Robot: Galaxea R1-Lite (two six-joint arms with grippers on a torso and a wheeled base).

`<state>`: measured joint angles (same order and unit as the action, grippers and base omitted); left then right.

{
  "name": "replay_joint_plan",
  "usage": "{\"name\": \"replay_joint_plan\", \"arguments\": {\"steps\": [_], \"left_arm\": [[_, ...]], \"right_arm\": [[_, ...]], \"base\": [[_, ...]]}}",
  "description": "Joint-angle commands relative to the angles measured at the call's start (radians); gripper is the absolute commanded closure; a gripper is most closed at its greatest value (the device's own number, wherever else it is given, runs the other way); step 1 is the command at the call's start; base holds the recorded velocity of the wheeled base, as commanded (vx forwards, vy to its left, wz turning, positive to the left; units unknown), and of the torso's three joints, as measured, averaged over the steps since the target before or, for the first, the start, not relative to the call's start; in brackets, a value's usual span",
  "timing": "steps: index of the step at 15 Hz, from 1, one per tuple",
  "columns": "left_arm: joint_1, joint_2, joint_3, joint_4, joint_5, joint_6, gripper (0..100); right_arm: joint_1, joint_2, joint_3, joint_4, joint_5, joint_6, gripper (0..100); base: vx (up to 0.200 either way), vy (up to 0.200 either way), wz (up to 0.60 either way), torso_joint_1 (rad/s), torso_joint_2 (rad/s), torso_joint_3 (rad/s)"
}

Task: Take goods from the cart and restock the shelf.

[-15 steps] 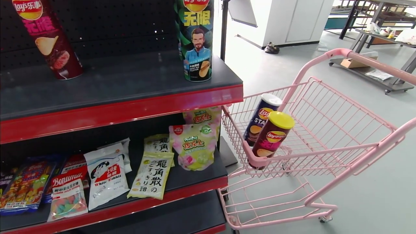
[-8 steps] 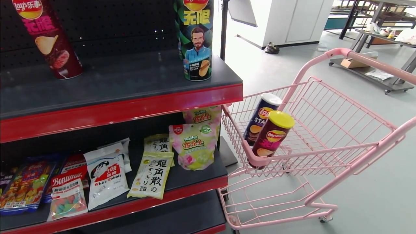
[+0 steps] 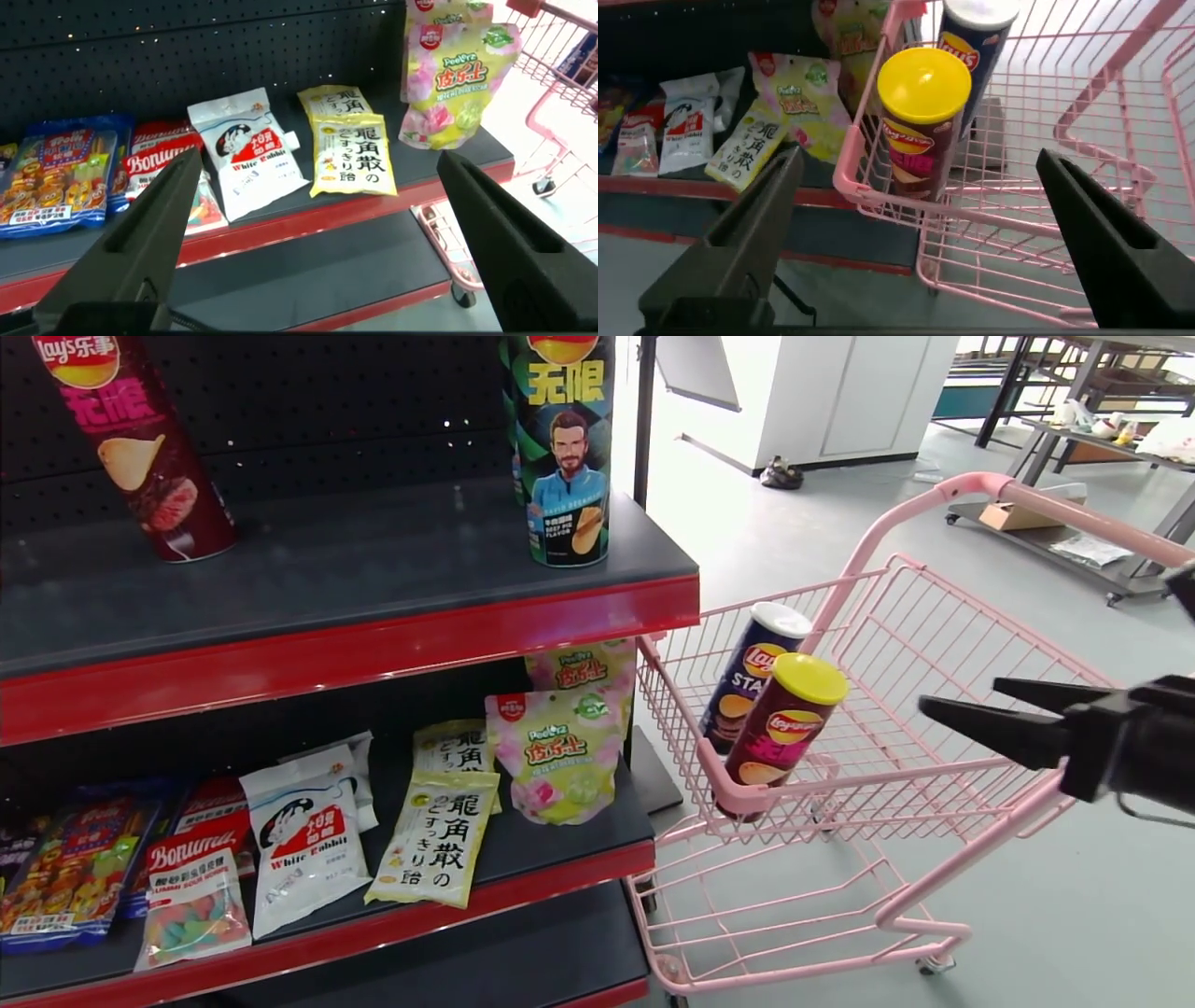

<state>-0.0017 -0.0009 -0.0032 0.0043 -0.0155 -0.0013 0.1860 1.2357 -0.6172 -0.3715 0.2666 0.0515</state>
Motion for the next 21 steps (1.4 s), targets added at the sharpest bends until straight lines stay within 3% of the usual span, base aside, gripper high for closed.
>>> {"name": "replay_joint_plan", "arguments": {"steps": [1, 10, 15, 21], "left_arm": [[0.000, 0.001, 0.000, 0.000, 0.000, 0.000, 0], [0.000, 0.001, 0.000, 0.000, 0.000, 0.000, 0], [0.000, 0.001, 0.000, 0.000, 0.000, 0.000, 0], [0.000, 0.001, 0.000, 0.000, 0.000, 0.000, 0]], "right_arm": [[0.027, 0.255, -0.016, -0.075, 0.034, -0.004, 0], [0.105, 0.378, -0.032, -0.159, 0.052, 0.002, 0], [0.102, 0.530, -0.055, -0.311, 0.017, -0.002, 0], [0.084, 0.591, -0.076, -0.337, -0.029, -0.001, 0]], "base": [[0.000, 0.000, 0.00, 0.000, 0.00, 0.000], [0.000, 0.000, 0.00, 0.000, 0.00, 0.000], [0.000, 0.000, 0.00, 0.000, 0.00, 0.000], [0.000, 0.000, 0.00, 0.000, 0.00, 0.000]]}}
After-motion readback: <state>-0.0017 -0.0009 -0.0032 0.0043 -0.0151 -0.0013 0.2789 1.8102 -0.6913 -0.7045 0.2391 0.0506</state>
